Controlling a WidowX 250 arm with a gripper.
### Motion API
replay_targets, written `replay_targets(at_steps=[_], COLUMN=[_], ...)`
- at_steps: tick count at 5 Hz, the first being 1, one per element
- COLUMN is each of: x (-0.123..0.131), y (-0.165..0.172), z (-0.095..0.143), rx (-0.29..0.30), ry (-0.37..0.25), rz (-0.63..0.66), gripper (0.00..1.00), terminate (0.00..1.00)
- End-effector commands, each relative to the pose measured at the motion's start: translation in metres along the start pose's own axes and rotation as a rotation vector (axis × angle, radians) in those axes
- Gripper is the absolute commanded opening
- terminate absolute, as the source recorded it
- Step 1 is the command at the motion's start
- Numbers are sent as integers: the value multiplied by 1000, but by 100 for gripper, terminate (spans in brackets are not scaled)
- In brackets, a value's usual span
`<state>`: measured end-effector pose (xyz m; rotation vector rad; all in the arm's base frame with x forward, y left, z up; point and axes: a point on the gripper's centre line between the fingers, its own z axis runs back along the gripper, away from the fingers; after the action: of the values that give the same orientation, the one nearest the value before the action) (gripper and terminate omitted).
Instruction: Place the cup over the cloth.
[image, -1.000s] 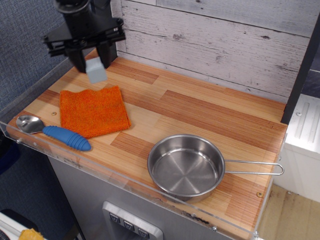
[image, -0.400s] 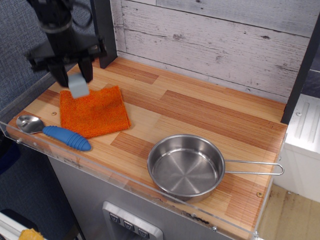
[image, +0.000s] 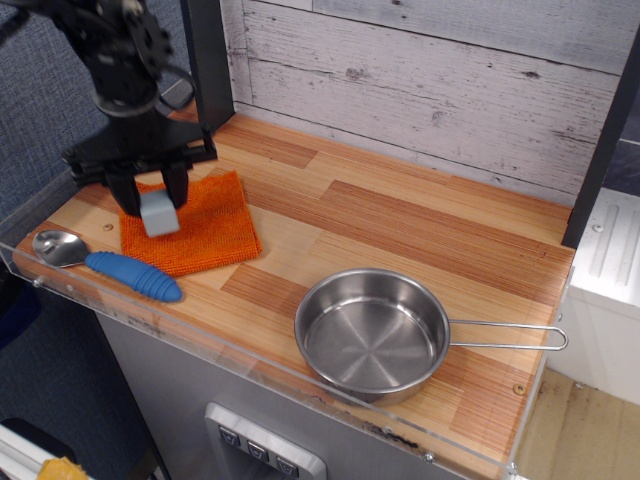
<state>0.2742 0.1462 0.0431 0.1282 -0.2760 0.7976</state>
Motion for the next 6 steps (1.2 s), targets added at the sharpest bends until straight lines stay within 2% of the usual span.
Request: replay_targets(at_steps=[1, 2, 3, 6], x=[-4, -3, -1, 2], y=[-10, -11, -11, -11], z=[-13, -15, -10, -4], rx=[19, -44, -22, -21], ry=[-4, 18, 44, 49], rz=[-32, -14, -1, 16], gripper=[0, 0, 100, 100], terminate=[0, 0, 0, 0])
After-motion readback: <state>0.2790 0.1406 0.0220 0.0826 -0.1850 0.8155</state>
